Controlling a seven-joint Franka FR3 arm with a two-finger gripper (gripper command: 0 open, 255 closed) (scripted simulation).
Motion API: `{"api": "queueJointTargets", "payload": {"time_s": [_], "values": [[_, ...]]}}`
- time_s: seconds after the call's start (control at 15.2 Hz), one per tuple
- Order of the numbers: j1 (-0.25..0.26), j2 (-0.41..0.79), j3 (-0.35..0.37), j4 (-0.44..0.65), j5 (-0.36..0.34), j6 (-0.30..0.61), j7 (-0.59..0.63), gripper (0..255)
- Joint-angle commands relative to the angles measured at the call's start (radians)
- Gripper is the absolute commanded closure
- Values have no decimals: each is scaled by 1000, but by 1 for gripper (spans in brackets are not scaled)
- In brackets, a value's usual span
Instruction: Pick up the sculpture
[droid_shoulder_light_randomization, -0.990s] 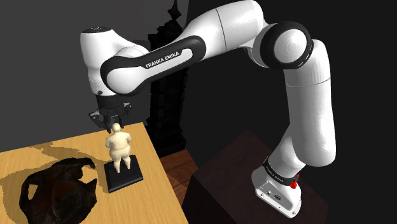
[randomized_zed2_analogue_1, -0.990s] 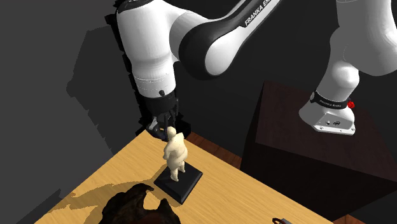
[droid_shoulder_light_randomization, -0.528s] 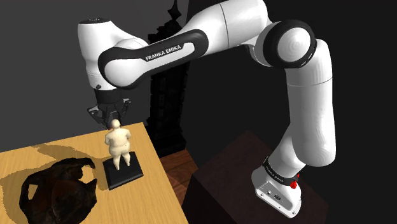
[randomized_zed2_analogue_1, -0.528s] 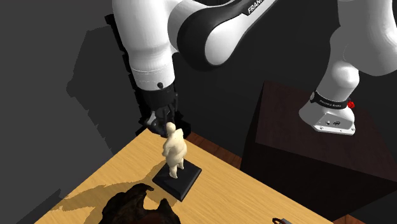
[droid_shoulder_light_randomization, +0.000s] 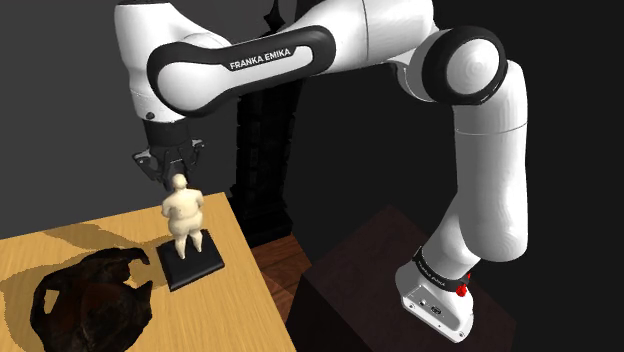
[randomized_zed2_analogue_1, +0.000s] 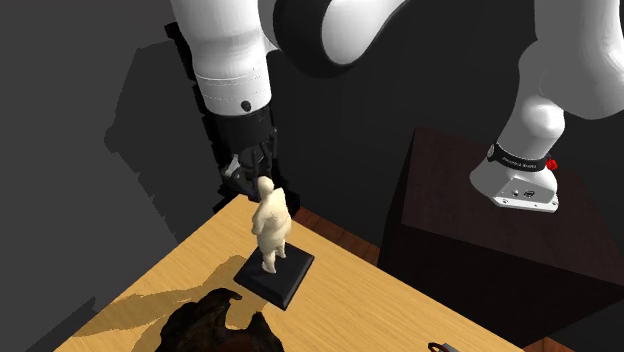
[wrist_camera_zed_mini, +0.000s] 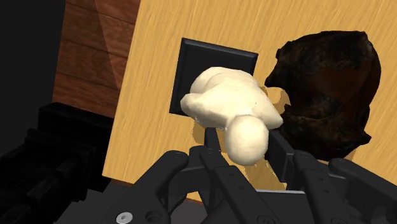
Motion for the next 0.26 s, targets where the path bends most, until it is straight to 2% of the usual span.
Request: {"api": "queueJointTargets", "payload": {"time_s": [0.0, 0.2], "values": [[-1, -11, 3, 16, 5, -24, -3, 255], [0, -15, 4, 26, 7, -37, -5, 255]]}}
